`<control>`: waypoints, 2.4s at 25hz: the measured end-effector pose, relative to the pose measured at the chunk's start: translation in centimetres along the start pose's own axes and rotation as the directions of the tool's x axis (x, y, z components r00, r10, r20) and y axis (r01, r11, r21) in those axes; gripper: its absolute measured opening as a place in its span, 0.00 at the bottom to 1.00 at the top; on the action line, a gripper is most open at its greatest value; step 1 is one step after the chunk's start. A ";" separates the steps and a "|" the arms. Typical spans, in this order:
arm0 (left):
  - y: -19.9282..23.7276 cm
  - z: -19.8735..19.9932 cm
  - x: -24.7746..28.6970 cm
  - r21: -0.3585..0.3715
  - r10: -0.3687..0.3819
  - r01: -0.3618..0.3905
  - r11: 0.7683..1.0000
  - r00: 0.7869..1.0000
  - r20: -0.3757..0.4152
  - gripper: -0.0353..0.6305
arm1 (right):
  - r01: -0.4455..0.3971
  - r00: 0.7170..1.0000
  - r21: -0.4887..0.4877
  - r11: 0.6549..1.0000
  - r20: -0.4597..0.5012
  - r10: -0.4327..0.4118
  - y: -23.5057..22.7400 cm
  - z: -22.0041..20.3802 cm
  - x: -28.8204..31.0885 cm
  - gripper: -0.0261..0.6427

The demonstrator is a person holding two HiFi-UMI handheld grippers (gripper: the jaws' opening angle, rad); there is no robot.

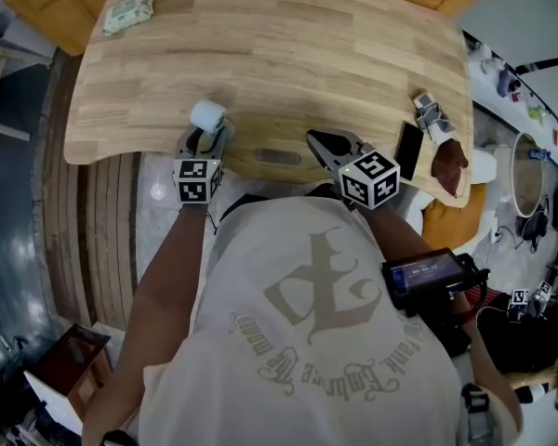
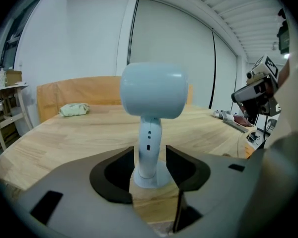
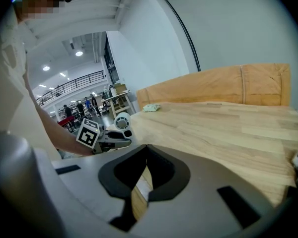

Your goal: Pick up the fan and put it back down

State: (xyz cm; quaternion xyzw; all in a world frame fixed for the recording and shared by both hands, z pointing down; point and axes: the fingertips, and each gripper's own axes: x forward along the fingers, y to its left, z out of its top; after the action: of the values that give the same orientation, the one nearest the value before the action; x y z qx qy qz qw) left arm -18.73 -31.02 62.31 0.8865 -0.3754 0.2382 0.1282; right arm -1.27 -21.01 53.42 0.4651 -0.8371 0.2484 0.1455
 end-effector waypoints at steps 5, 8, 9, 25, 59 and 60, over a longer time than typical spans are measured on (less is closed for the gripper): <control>-0.8 0.1 -2.0 -0.035 0.018 -0.017 0.999 0.999 0.028 0.34 | -0.028 1.000 -0.007 1.000 -0.004 0.028 0.4 -0.6 -0.7 0.06; -0.9 0.0 -3.8 -0.061 0.058 -0.055 0.997 0.997 0.043 0.34 | -0.071 0.997 -0.021 0.997 -0.008 0.071 0.8 -0.7 -0.7 0.06; -1.0 0.0 -4.4 -0.068 0.074 -0.070 0.995 0.996 0.046 0.34 | -0.085 0.996 -0.026 0.996 -0.009 0.085 0.9 -0.7 -0.8 0.06; -7.1 2.0 -15.0 -0.178 0.282 -0.260 0.949 0.953 0.113 0.22 | -0.351 0.936 -0.105 0.931 -0.031 0.350 4.6 -0.3 -2.1 0.06; -13.3 0.1 -19.6 -0.337 0.307 -0.251 0.907 0.944 0.124 0.07 | -0.528 0.846 -0.159 0.834 -0.020 0.532 8.2 -0.4 -4.0 0.06; -13.2 0.1 -19.5 -0.336 0.303 -0.248 0.909 0.945 0.124 0.07 | -0.525 0.848 -0.160 0.836 -0.019 0.529 8.1 -0.4 -4.0 0.06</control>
State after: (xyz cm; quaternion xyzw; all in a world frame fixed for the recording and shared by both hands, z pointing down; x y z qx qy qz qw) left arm -20.87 -10.20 51.46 0.8097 -0.5401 0.1125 0.2002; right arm -6.07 -14.35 49.55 0.2069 -0.9516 0.2054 0.0975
